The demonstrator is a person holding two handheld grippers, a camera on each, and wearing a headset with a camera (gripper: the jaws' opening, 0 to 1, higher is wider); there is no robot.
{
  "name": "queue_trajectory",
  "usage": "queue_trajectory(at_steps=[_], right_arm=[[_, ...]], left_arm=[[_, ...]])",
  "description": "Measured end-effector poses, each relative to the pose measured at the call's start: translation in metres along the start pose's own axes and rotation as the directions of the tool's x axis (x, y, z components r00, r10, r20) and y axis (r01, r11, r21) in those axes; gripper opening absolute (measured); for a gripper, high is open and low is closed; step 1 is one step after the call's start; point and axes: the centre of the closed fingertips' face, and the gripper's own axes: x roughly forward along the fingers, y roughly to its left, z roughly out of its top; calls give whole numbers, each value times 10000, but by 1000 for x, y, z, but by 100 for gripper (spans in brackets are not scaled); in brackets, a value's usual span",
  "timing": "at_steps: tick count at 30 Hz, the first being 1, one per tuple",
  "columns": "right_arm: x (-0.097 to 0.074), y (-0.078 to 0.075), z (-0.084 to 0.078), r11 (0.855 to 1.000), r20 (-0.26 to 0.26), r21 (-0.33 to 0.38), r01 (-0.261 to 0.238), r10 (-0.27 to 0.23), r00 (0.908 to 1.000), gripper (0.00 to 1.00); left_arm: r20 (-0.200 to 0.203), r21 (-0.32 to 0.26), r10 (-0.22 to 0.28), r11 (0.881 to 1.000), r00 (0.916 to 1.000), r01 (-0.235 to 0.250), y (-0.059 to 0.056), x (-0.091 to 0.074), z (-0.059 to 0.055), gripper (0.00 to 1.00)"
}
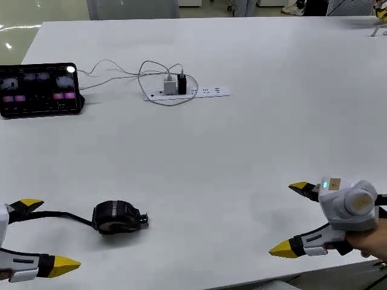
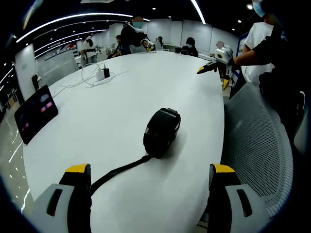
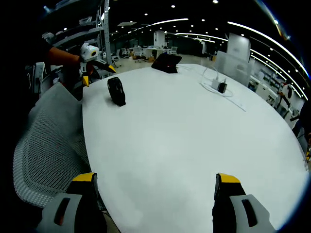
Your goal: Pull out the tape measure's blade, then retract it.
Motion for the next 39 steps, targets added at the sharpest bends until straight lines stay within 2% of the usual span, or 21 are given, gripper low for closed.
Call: queue_trajectory(at_steps=[4,12,14,16,18,20,22,29,30,34,39], right_arm=[[5,-1,8,9995,-16,-243,-200,199,9998,99],[18,-1,23,9961,-16,-731,-488,488,9988,99],[23,1,28,9943,-12,-876,-609,610,9981,99],[27,3,33,9916,-38,-1046,-754,754,9971,99],[33,4,37,9897,-49,-1134,-879,879,9961,99],[38,8,41,9855,-102,-1298,-1095,1091,9940,99],[42,11,42,9816,-202,-1459,-1236,1219,9923,99],[57,15,54,9759,-92,-1565,-1518,1522,9883,99],[59,16,57,9748,-70,-1583,-1573,1582,9874,99],[69,20,67,9704,-5,-1696,-1721,1745,9847,99],[79,27,77,9630,-9,-1882,-1929,1962,9806,99]], left_arm=[[-157,281,-249,9993,9996,254,-2,7,7,99],[-575,1113,-849,9896,9947,909,-7,26,20,99],[-680,1338,-1049,9845,9922,1133,-10,30,25,99],[-1079,1629,-1111,9783,9879,1278,-9,35,23,99],[-1096,1871,-1314,9708,9852,1503,-12,40,28,99],[-1235,1864,-1465,9680,9815,1680,-15,44,30,99],[-1330,2246,-1523,9578,9793,1794,-16,47,32,99],[-1565,2295,-1696,9520,9730,2028,-20,59,41,95],[-1788,2151,-1754,9532,9681,2124,-21,61,39,92],[-1781,2399,-1817,9452,9671,2217,-23,72,42,86],[-2072,2278,-2036,9412,9569,2496,-31,79,45,76]])
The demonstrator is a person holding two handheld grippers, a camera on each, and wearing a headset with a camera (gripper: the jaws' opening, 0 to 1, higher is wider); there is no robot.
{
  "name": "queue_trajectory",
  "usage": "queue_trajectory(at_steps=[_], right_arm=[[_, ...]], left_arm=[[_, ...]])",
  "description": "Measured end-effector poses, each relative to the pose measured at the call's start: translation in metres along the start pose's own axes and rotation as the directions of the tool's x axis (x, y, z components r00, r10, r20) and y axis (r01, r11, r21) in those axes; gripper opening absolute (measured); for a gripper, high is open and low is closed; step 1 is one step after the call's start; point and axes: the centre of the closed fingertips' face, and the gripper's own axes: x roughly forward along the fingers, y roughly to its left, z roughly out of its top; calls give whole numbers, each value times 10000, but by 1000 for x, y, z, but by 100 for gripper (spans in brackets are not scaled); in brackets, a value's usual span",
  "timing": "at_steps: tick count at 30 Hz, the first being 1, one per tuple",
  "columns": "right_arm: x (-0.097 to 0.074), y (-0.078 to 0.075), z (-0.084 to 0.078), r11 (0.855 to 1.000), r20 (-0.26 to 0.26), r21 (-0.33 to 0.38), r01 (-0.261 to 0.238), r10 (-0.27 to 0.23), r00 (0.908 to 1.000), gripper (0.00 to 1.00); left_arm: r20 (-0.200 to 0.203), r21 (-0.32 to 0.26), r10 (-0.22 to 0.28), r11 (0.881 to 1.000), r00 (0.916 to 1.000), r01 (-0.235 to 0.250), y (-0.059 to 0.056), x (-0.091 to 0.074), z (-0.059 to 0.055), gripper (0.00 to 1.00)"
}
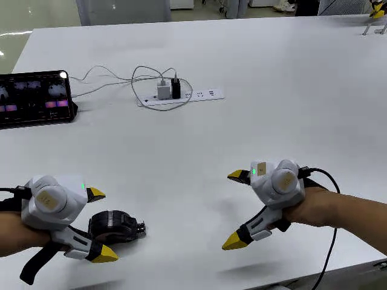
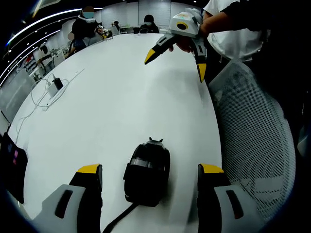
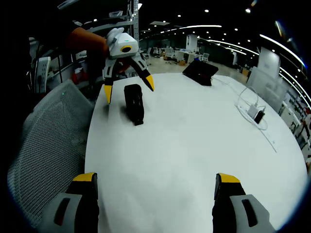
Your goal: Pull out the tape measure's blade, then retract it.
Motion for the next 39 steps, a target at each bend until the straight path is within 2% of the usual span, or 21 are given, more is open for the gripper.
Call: queue_trajectory(at_steps=[6,15,19,22,29,33,37,39], right_arm=[[16,5,11,9995,6,-157,-278,278,9996,99],[37,11,28,9968,30,-453,-656,658,9978,99],[46,12,36,9953,62,-549,-794,798,9968,99],[51,11,40,9950,99,-544,-842,848,9963,99],[63,11,43,9946,41,-504,-904,907,9959,99],[69,5,45,9970,122,-332,-701,705,9974,99],[75,3,48,9975,105,-348,-607,611,9981,99],[78,6,51,9971,87,-373,-661,664,9978,99]], left_arm=[[-488,142,-82,9999,9988,89,2,7,-6,59],[-704,340,-120,9993,9974,145,3,9,-6,47],[-1039,970,81,9953,9946,20,5,12,-12,34],[-1083,1092,21,9940,9941,98,3,11,-11,34],[-1094,1092,69,9940,9940,52,10,16,-16,33],[-1124,1137,61,9935,9936,68,12,18,-18,33],[-1251,1483,315,9889,9917,-127,13,21,-19,32],[-1229,1379,337,9903,9918,-165,13,20,-19,32]])
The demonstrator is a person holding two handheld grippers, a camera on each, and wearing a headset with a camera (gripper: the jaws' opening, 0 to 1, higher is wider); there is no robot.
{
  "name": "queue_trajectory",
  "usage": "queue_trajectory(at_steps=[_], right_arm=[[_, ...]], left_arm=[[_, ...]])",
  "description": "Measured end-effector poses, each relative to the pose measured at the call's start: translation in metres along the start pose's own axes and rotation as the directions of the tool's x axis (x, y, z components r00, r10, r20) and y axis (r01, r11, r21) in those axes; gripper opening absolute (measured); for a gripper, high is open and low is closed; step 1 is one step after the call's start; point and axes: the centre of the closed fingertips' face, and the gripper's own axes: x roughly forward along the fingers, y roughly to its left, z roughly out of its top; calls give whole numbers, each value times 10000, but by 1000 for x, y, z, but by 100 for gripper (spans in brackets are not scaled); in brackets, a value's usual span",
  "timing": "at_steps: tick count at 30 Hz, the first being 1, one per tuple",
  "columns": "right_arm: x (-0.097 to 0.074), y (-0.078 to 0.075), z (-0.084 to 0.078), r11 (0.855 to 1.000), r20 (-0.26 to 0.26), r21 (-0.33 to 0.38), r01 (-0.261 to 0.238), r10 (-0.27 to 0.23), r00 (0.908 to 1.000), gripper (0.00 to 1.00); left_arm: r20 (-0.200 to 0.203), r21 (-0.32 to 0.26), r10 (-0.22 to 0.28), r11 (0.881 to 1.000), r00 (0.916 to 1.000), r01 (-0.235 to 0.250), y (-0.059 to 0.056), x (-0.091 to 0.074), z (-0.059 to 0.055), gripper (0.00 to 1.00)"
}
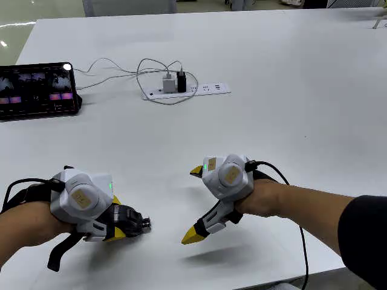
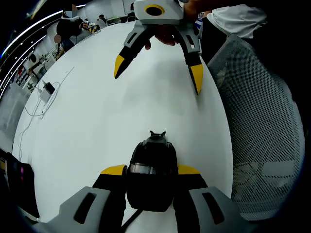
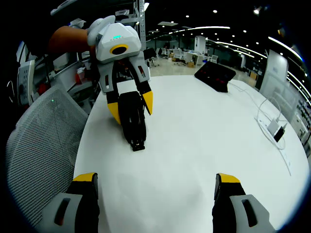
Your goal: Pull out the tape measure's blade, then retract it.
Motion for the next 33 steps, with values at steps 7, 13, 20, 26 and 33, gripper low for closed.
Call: queue_trajectory(at_steps=[7,13,20,26,33], right_arm=[[18,6,7,9996,-83,19,-271,271,9996,93],[29,9,17,9993,98,-79,-376,377,9992,90],[40,18,25,9948,131,-712,-725,736,9972,71],[51,22,29,9885,62,-1173,-955,969,9953,56],[61,31,30,9819,-69,-1409,-1267,1270,9919,36]], left_arm=[[156,-137,-94,9999,9998,97,-1,-1,1,32],[218,-17,-6,10000,9998,7,-1,0,1,32],[279,-8,-121,9999,9995,122,-1,1,1,32],[380,-5,-141,9999,9992,141,-1,0,2,32],[425,29,-174,9998,9989,173,-1,1,1,32]])
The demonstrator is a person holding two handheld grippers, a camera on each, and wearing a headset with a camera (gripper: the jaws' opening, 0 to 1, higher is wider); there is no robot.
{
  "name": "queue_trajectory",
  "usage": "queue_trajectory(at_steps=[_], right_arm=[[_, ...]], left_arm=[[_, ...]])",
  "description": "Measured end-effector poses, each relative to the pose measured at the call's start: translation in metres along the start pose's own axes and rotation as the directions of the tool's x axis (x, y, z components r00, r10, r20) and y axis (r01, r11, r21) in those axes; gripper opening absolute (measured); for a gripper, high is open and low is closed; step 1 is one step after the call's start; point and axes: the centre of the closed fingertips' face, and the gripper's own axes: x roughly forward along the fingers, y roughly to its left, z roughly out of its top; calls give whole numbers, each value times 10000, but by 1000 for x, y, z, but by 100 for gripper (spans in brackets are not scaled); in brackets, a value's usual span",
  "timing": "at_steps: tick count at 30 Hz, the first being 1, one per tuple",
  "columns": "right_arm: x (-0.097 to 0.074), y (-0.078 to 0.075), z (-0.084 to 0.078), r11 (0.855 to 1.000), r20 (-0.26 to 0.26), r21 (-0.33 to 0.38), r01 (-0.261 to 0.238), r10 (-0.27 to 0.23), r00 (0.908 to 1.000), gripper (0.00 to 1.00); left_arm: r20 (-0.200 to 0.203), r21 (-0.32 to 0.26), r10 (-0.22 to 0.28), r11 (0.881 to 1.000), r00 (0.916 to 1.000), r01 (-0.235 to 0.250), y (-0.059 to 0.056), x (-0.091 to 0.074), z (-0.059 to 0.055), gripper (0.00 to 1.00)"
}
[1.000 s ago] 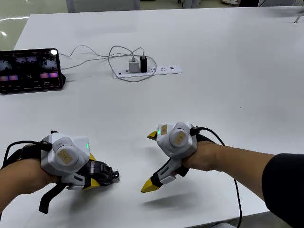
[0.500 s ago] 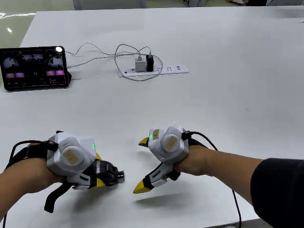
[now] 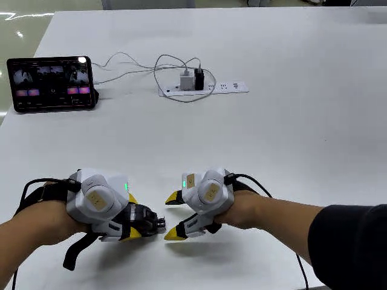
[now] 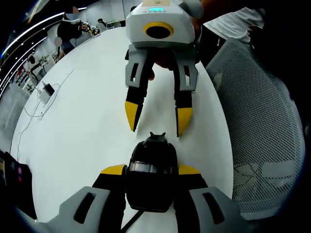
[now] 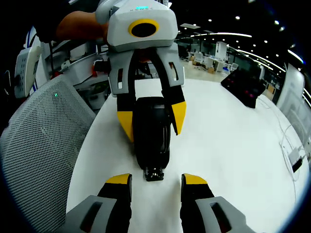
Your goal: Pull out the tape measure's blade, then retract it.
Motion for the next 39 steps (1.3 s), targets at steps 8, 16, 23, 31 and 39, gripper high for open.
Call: queue_trajectory(at_steps=[8,16,23,31,39], right_arm=[[10,6,-3,9985,-394,-511,-191,171,9991,23],[14,1,-1,9989,-419,-417,-199,182,9990,12],[14,2,-2,9979,-538,-614,-216,183,9984,10],[12,3,-3,9992,-368,-293,-264,253,9990,9],[5,2,-10,9993,-502,-258,-276,263,9984,10]], left_arm=[[194,-30,30,10000,9998,-30,0,0,1,33],[342,-54,81,10000,9994,-79,-1,0,1,32],[474,107,214,9997,9986,-219,-2,-1,0,32],[351,218,94,9997,9993,-102,-3,-1,1,32],[309,221,63,9997,9995,-69,-2,-1,0,32]])
